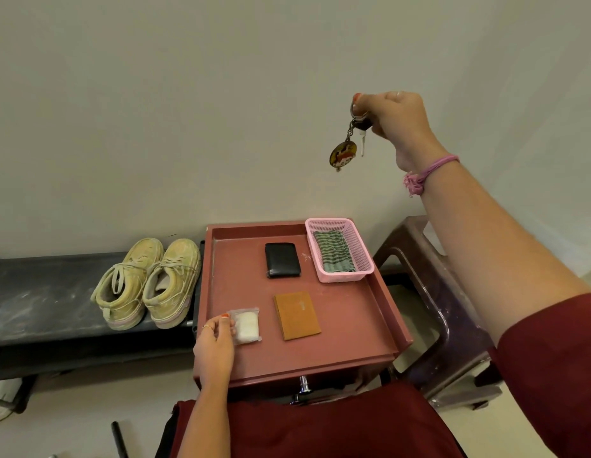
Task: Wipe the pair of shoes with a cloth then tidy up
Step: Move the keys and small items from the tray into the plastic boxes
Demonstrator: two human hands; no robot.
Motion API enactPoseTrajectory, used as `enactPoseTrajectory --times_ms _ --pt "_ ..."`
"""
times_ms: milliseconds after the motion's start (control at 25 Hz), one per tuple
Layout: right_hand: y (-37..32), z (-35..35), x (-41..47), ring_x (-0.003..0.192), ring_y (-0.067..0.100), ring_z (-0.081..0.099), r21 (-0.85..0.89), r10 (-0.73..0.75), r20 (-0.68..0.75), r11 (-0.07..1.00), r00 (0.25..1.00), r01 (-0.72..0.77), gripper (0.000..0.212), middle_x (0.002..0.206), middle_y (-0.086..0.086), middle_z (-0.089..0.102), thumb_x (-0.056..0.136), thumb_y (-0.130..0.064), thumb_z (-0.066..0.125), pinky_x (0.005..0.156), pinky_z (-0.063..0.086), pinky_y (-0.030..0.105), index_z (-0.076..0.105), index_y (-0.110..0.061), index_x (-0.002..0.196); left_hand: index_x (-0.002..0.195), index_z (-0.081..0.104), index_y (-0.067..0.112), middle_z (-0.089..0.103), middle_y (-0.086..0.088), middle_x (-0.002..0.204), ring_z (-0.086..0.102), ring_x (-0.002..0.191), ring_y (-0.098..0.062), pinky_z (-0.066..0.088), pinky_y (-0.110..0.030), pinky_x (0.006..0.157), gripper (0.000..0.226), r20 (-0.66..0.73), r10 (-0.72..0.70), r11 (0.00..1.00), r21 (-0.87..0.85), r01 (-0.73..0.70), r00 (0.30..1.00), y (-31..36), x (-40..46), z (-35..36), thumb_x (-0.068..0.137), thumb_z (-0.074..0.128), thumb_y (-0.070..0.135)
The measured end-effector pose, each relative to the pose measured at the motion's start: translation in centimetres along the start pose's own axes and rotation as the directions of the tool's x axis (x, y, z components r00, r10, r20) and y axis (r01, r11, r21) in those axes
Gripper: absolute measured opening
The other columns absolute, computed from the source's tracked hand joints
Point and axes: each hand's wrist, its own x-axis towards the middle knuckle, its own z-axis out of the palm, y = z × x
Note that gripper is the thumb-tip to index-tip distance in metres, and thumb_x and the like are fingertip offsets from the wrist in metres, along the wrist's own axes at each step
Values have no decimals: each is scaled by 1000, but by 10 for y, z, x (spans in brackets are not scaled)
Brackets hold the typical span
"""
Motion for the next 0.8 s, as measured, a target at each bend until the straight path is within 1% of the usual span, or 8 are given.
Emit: enactPoseTrajectory --times_ms 120,240,360,440,520,680,720,800 --pt "5 -15 3 86 10 59 164 88 145 980 986 -112 23 95 -4 70 85 -38 64 73 36 27 64 -21 69 95 64 19 69 2 91 63 89 -15 42 -28 78 18 19 25 999 -44 -25 1000 7 -7 8 100 47 25" --pt "15 -33 5 95 9 53 297 71 236 944 969 -142 23 101 -8 60 89 -43 57 80 30 33 54 -25 74 96 64 19 69 1 92 65 88 -16 47 -31 79 17 31 33 996 -83 -31 999 10 -11 17 100 48 24" --pt "26 -53 5 100 10 57 484 58 187 863 981 -144 12 105 -7 63 89 -38 59 82 33 33 61 -27 93 87 65 27 69 2 89 65 88 -19 51 -38 84 19 31 55 997 -63 -53 998 8 -13 30 99 50 24" --pt "34 -67 5 103 13 60 594 35 167 794 985 -129 14 109 -3 66 90 -34 58 86 38 32 63 -26 101 83 64 31 68 3 85 63 86 -19 50 -40 85 21 56 73 996 -49 -70 996 11 -18 40 99 50 24" --pt "42 -82 6 103 15 60 658 27 127 746 992 -105 15 109 -1 66 92 -32 57 88 43 34 64 -27 104 86 65 27 68 3 85 64 87 -20 50 -39 84 20 90 117 993 -32 -114 989 13 -22 55 99 50 23" --pt "63 -119 9 107 16 62 665 69 42 743 997 -79 19 111 -8 64 94 -37 54 92 44 38 63 -33 110 97 66 12 68 1 85 63 85 -17 45 -14 73 16 190 135 989 -87 -120 973 17 -35 84 99 49 14" --pt "70 -129 11 109 17 62 649 75 33 757 997 -78 20 112 -10 63 94 -37 53 95 43 42 62 -34 112 99 66 11 68 0 86 63 84 -17 43 -12 72 17 209 139 989 -78 -125 968 16 -37 91 99 50 14" --pt "84 -149 13 113 22 60 615 88 24 784 996 -84 22 116 -12 61 94 -36 53 95 44 49 60 -34 115 99 67 13 70 1 87 65 84 -16 44 -20 76 16 257 152 988 -56 -142 954 13 -44 104 98 51 15"
